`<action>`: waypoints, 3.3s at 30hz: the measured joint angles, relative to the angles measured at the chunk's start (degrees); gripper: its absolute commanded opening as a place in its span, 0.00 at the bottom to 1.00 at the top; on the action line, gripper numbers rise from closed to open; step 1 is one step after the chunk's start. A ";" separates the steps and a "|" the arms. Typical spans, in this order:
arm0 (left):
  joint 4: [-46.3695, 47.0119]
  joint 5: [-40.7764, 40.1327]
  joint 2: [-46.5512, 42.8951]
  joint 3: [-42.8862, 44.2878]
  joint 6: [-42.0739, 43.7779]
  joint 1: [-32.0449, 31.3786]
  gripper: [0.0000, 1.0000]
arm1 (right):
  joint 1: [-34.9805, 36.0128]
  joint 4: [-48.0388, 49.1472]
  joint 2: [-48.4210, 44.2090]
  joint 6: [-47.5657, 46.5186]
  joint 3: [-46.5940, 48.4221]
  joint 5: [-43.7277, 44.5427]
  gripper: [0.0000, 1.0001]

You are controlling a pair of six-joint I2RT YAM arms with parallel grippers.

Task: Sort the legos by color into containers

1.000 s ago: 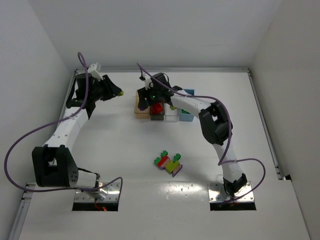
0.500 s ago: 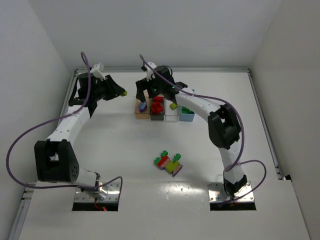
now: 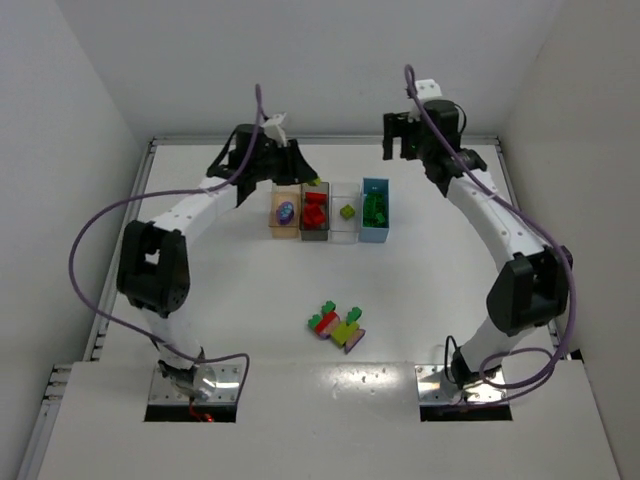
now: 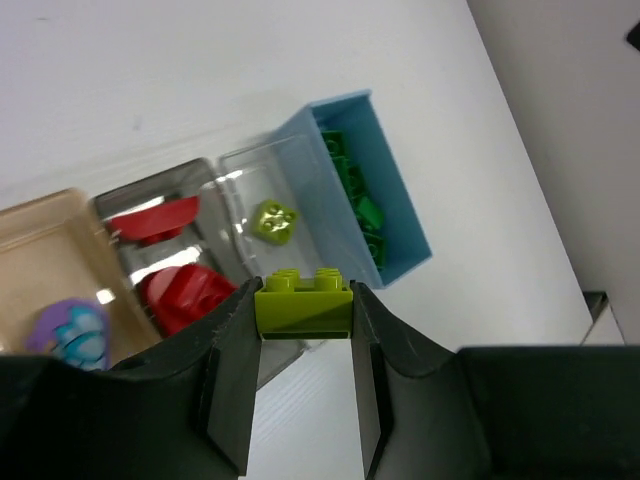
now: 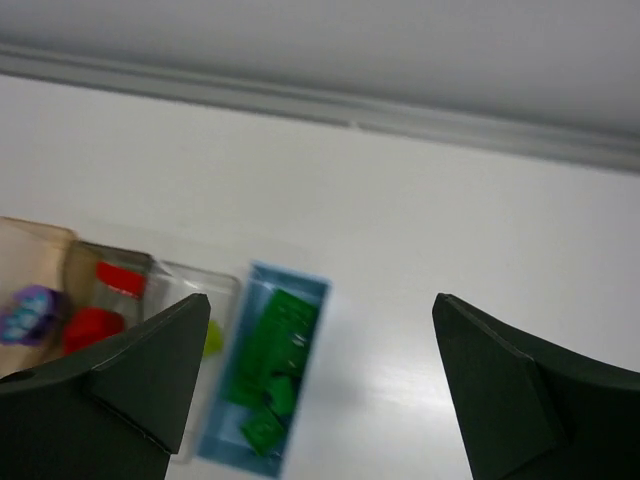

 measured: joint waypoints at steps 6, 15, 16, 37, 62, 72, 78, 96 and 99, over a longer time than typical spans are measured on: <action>-1.05 -0.39 12.00 11.34 2.19 -7.48 0.13 | -8.46 -6.95 -2.78 0.26 -7.93 -1.51 0.94; -4.59 -3.80 24.50 21.38 3.82 -10.86 0.28 | -13.29 -10.43 -6.32 0.55 -9.90 -5.03 0.94; -4.85 -4.50 25.22 22.14 3.87 -10.88 0.31 | -13.64 -10.51 -6.73 0.61 -9.90 -5.53 0.94; -9.16 -4.13 20.92 24.41 6.21 -9.84 0.64 | -13.97 -21.81 -9.84 -28.28 -15.96 -32.98 0.84; -31.61 12.28 -25.64 -12.41 24.41 16.13 0.62 | 17.59 -37.29 -17.49 -90.49 -38.45 -39.04 0.62; -34.14 12.52 -29.18 -12.63 26.25 20.98 0.62 | 21.42 -31.58 -11.34 -94.40 -38.45 -40.22 0.54; -34.86 12.57 -29.11 -12.68 26.99 21.92 0.62 | 23.02 -30.32 -7.76 -94.84 -38.47 -40.30 0.53; -35.93 12.50 -27.93 -12.68 27.41 22.60 0.62 | 24.30 -25.81 -2.34 -95.06 -40.35 -40.24 0.42; -36.11 12.39 -27.63 -12.68 27.43 22.64 0.62 | 24.50 -24.96 -1.25 -95.10 -40.35 -40.02 0.34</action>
